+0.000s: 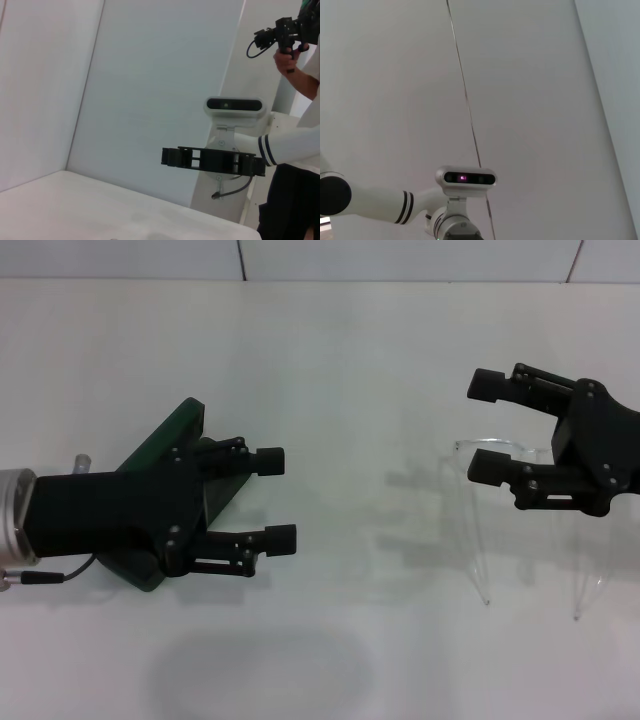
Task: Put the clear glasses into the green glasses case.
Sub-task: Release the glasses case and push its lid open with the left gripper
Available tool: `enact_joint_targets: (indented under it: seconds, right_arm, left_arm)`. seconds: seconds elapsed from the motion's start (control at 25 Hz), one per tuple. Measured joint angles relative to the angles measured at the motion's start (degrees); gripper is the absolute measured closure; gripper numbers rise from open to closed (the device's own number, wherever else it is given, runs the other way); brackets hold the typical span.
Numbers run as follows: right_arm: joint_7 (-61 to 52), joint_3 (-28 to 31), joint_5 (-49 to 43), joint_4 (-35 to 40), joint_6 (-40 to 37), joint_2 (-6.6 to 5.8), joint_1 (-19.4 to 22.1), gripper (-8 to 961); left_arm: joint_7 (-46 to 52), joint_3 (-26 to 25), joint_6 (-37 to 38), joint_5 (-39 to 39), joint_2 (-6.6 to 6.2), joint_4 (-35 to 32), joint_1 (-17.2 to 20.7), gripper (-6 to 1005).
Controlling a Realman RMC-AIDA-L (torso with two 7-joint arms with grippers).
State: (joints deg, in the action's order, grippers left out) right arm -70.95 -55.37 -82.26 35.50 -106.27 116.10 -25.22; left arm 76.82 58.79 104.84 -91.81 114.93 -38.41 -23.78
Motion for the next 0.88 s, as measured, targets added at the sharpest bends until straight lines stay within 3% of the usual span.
enact_joint_targets:
  seconds: [0.72, 0.88]
  right_arm:
    - [0.8, -0.2, 0.0, -0.8, 0.1, 0.00, 0.4, 67]
    - [0.8, 0.1, 0.1, -0.8, 0.1, 0.00, 0.5, 68]
  left_arm:
    - [0.0, -0.1, -0.2, 0.1, 0.30, 0.0, -0.2, 115]
    - [5.9, -0.1, -1.1, 0.0, -0.17, -0.3, -1.1, 116]
